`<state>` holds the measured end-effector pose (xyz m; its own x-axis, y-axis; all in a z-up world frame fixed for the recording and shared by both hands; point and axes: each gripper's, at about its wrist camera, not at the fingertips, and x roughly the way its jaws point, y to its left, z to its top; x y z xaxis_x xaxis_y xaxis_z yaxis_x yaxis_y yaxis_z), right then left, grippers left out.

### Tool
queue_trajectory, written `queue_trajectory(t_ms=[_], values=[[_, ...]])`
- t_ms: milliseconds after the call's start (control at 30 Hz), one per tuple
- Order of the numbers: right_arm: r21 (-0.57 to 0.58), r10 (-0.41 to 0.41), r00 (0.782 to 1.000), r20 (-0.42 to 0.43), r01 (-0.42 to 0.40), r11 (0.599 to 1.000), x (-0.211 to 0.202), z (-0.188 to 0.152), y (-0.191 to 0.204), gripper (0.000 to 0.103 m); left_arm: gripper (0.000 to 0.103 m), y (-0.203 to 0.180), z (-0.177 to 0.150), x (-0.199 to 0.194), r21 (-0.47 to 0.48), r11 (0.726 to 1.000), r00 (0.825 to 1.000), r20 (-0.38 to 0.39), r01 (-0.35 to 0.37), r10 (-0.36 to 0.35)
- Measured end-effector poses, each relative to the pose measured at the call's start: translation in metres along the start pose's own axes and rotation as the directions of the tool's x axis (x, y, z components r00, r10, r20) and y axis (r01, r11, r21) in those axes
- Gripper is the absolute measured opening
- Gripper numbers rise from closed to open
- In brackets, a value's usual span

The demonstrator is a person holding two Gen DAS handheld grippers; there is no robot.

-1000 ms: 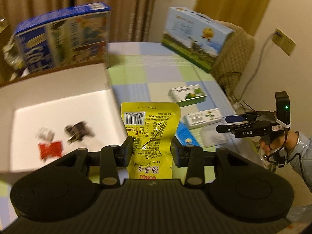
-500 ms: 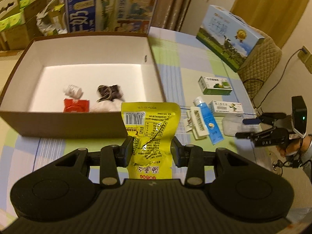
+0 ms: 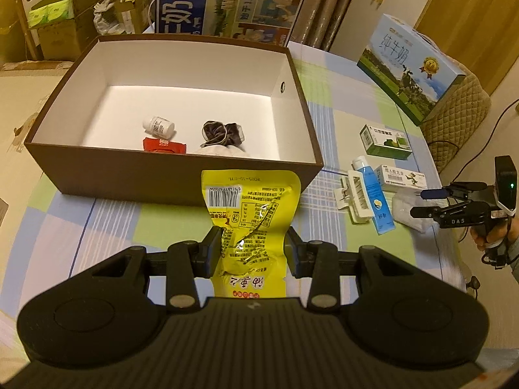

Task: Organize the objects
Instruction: 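Lift the yellow packet with the left tool while the right tool grasps the clear plastic tray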

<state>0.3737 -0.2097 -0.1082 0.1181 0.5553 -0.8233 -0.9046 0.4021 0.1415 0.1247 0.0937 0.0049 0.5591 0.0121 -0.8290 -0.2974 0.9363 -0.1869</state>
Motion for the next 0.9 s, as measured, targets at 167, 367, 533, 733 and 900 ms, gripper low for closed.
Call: queue_trajectory(t_ms=[167,367,533,733,900], values=[[0.030,0.025,0.999,-0.046,-0.023,0.999,0.008,0.002,-0.005,0.065,0.035,0.002,-0.002,0.000,-0.006,1.000,1.000,-0.002,-0.007,0.007],[-0.048,0.004,0.998,-0.063,-0.007,0.999,0.012,-0.007,0.021,0.065,0.035,0.009,-0.007,0.002,-0.027,0.999,1.000,-0.017,-0.019,0.019],[-0.060,-0.063,0.996,-0.068,0.059,0.996,0.023,-0.007,0.034,0.065,0.035,0.010,-0.008,0.005,-0.029,0.999,1.000,-0.022,-0.019,0.018],[0.020,-0.125,0.990,-0.072,0.127,0.992,0.030,-0.006,0.039,0.058,0.035,0.014,-0.010,0.005,-0.033,0.999,0.999,-0.028,-0.022,0.022],[0.125,-0.163,0.982,-0.098,0.175,0.977,0.030,-0.005,0.041,0.054,0.035,0.020,-0.008,0.004,-0.027,0.999,0.999,-0.030,-0.025,0.024]])
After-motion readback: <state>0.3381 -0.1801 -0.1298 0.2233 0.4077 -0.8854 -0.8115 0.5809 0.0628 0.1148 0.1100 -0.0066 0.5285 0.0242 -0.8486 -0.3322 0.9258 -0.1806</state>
